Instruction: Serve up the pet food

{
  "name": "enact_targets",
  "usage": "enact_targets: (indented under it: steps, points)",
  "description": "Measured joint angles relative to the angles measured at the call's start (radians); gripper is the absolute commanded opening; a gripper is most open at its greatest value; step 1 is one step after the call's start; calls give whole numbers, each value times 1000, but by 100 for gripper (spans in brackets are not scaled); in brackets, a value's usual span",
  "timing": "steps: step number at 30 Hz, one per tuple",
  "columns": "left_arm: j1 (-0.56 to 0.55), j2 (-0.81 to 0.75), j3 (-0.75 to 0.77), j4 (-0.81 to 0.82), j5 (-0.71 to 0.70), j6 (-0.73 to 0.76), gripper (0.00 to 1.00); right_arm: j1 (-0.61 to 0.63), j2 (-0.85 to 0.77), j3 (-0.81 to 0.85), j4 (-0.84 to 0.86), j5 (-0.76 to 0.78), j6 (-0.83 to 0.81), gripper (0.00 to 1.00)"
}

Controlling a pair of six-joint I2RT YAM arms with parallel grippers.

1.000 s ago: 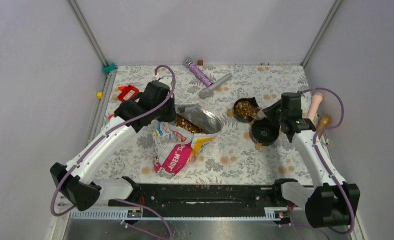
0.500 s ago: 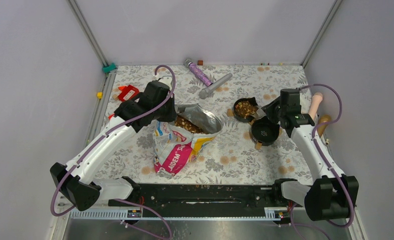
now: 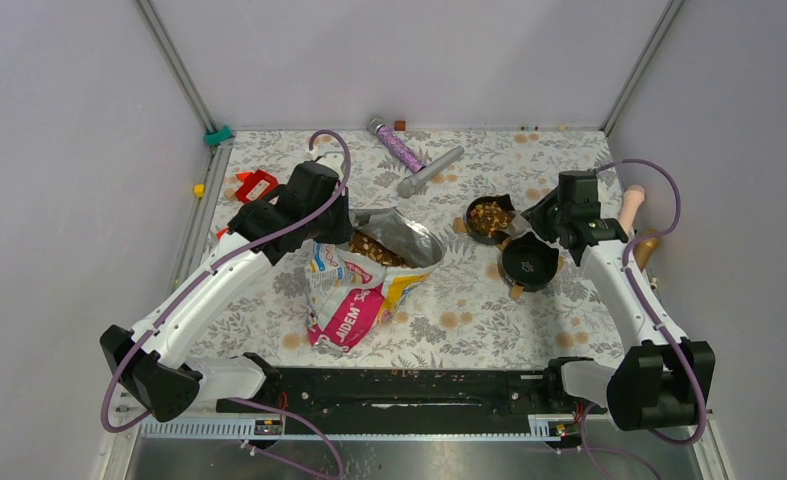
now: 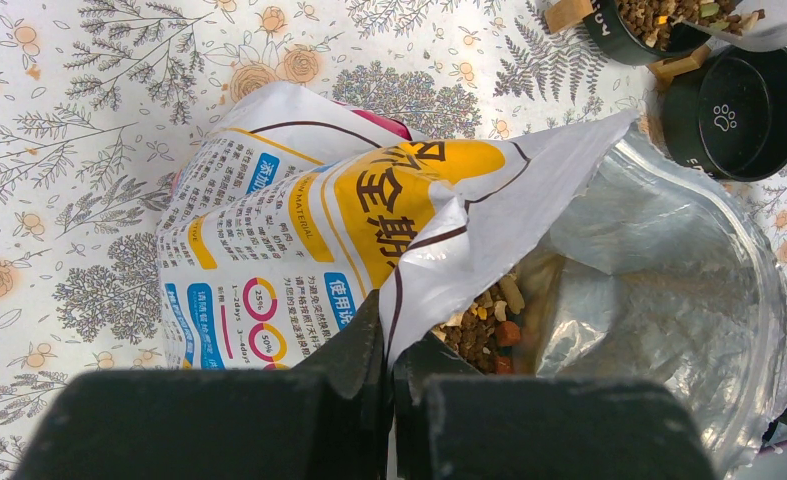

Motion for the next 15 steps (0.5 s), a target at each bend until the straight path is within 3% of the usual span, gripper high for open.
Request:
enact_targets:
  steps: [15]
  points:
    - [0, 0, 0, 0, 0, 0, 0, 0, -42, 35, -73, 18, -95, 0]
